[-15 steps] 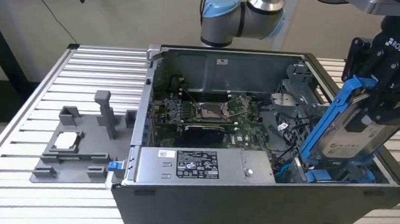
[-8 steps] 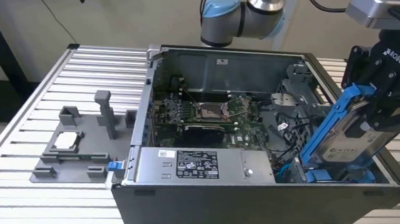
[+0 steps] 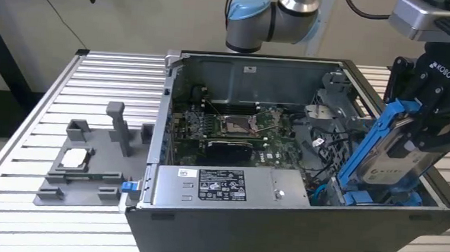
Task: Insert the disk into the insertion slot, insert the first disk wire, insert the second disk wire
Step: 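Insert the disk into the insertion slot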
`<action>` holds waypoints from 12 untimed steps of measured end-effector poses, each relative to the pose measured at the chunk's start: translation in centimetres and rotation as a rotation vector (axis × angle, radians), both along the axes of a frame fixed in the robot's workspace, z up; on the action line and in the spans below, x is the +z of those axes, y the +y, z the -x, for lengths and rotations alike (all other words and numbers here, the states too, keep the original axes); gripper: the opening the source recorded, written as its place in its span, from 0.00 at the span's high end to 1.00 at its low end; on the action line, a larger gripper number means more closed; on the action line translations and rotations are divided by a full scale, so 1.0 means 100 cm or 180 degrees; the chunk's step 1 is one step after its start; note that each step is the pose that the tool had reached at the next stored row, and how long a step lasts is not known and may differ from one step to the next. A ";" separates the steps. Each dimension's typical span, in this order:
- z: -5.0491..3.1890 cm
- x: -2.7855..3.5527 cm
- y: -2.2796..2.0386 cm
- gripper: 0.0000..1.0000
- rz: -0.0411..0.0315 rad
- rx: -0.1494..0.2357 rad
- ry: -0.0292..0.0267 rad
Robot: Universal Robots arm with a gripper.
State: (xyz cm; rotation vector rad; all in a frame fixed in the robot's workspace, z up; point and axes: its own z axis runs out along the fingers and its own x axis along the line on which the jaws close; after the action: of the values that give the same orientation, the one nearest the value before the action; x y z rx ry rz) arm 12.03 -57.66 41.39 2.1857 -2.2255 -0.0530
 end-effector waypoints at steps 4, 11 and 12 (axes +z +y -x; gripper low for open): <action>-0.0007 -0.0058 0.0004 0.67 -0.0003 0.0000 0.0000; -0.0010 -0.0185 0.0005 0.67 -0.0003 0.0000 0.0000; -0.0010 -0.0203 0.0005 0.67 -0.0003 0.0000 0.0000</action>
State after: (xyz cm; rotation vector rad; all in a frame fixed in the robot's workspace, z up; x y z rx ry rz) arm 12.13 -57.61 39.36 2.1863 -2.2259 -0.0542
